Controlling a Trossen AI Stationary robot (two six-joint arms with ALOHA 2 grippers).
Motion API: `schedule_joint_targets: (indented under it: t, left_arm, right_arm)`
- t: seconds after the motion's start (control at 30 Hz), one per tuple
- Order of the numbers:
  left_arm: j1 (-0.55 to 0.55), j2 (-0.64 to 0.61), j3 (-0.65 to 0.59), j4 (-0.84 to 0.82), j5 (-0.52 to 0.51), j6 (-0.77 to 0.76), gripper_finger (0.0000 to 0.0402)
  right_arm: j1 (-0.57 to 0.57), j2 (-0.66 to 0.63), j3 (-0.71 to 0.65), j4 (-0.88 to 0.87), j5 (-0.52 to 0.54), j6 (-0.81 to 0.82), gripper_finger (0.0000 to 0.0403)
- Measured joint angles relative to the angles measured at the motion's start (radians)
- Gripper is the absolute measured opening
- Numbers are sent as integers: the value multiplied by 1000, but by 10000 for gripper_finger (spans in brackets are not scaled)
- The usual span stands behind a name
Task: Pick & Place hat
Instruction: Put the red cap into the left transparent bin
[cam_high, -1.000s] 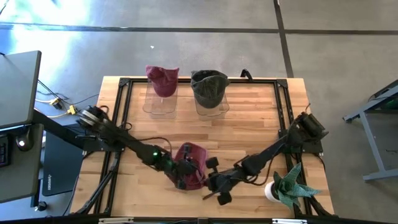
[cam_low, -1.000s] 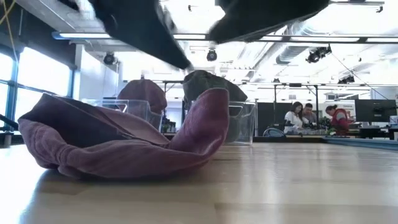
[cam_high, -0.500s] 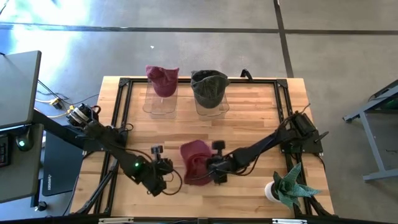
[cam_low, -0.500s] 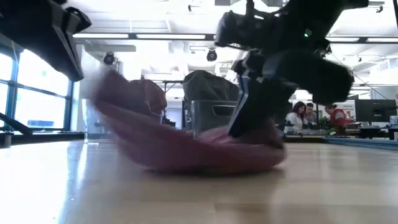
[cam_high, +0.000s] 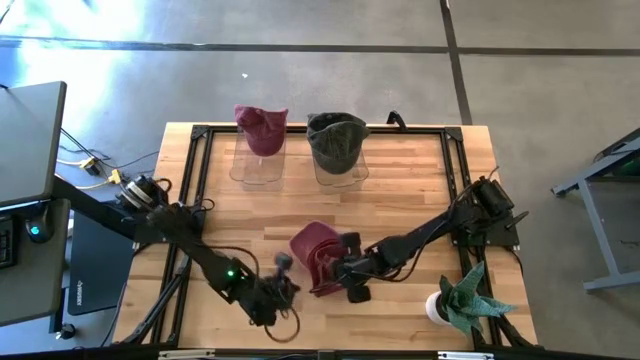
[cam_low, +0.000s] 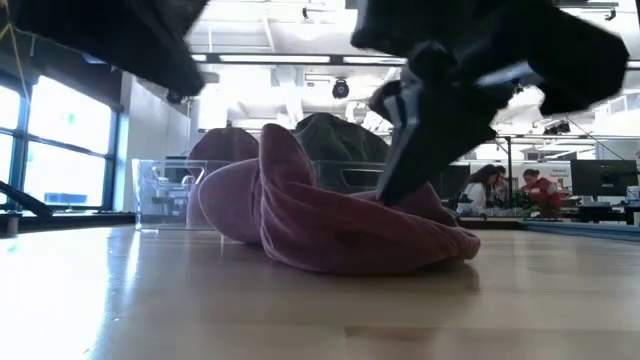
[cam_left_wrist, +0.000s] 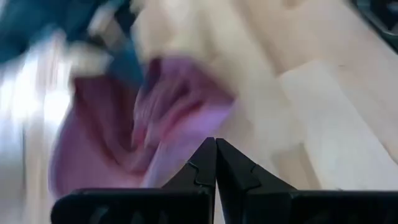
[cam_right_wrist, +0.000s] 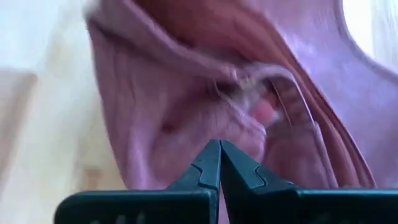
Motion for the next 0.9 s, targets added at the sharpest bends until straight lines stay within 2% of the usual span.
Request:
schedule_joint_targets:
  t: [0.17, 0.27, 0.47, 0.6, 0.67, 0.77, 0.9]
  left_arm:
    - [0, 88, 2, 194, 69, 480, 23]
    - [20, 115, 14, 268, 119, 630, 65]
    - [99, 137, 32, 279, 240, 668, 169]
    - [144, 158, 27, 255, 286, 672, 211]
    - [166, 162, 32, 238, 337, 677, 216]
    - [184, 187, 28, 165, 348, 654, 208]
    - [182, 182, 58, 109, 342, 635, 168]
  right_arm:
    - [19, -7, 0, -45, 24, 21, 2]
    - [18, -7, 0, -46, 10, 17, 2]
    - [18, -7, 0, -47, -22, 17, 2]
    - [18, -7, 0, -49, -35, 17, 1]
    - [18, -7, 0, -49, -50, 16, 2]
    - [18, -7, 0, -44, -55, 16, 3]
    - [18, -7, 0, -18, -47, 16, 1]
